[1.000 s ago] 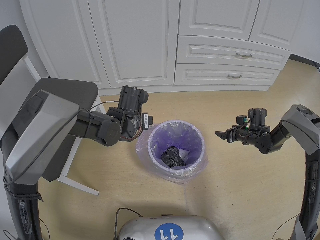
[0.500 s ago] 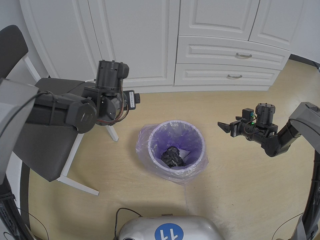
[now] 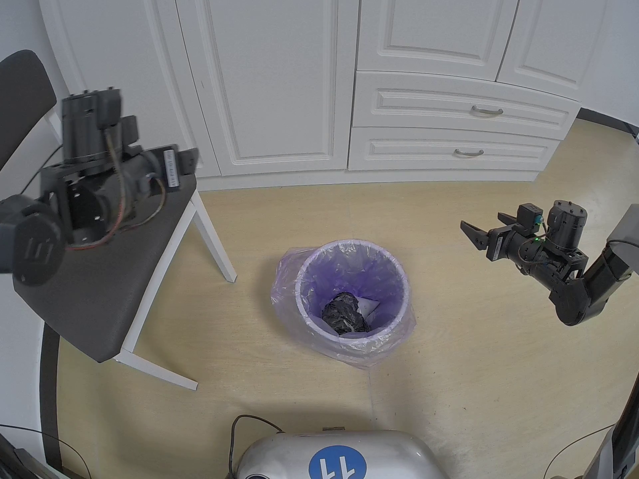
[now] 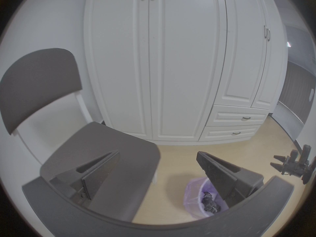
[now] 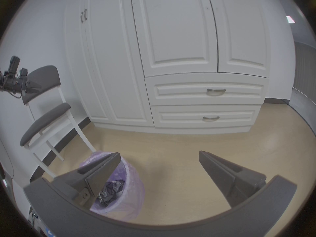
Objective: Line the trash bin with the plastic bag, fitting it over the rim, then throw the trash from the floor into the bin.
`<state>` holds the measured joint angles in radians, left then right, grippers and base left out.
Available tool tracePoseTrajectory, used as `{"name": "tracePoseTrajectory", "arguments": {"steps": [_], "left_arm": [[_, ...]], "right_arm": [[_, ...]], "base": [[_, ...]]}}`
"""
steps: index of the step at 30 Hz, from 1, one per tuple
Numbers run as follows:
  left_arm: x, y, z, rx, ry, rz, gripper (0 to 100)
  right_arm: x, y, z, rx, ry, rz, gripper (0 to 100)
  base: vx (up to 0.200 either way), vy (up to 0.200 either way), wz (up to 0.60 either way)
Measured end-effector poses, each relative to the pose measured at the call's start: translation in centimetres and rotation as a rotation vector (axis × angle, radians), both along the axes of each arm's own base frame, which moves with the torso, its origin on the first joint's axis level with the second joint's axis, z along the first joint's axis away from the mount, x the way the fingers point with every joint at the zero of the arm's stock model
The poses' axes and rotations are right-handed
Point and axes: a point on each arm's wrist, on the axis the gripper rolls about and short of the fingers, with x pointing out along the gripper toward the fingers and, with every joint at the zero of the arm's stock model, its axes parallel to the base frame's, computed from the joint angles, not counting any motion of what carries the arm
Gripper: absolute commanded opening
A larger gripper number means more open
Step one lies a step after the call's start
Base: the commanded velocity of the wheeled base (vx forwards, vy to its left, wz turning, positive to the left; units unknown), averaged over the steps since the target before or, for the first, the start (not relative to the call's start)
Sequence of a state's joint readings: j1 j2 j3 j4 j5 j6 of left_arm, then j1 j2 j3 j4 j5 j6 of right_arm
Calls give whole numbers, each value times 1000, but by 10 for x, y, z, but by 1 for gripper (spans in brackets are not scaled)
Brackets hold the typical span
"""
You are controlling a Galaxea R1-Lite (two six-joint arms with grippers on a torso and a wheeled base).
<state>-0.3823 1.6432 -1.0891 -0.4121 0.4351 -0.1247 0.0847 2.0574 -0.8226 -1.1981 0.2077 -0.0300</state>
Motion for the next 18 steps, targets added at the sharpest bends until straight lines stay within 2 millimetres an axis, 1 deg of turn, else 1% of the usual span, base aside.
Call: {"name": "tracePoseTrajectory", "arguments": {"steps": [3,8,15,18], "left_arm": [[-22,22,4,10,-25,12,100],[-64,47,11,11,-76,32,100],[-113,68,16,19,-143,53,100],[-133,75,13,50,-160,64,100]], "right_arm": [[-10,0,5,22,-33,-5,100],[-35,1,8,42,-55,-23,100],[-81,-3,15,51,-46,-39,100],[-100,-4,19,53,-46,-41,100]], "base": [[0,0,0],[0,0,0],[0,0,0],[0,0,0]]}}
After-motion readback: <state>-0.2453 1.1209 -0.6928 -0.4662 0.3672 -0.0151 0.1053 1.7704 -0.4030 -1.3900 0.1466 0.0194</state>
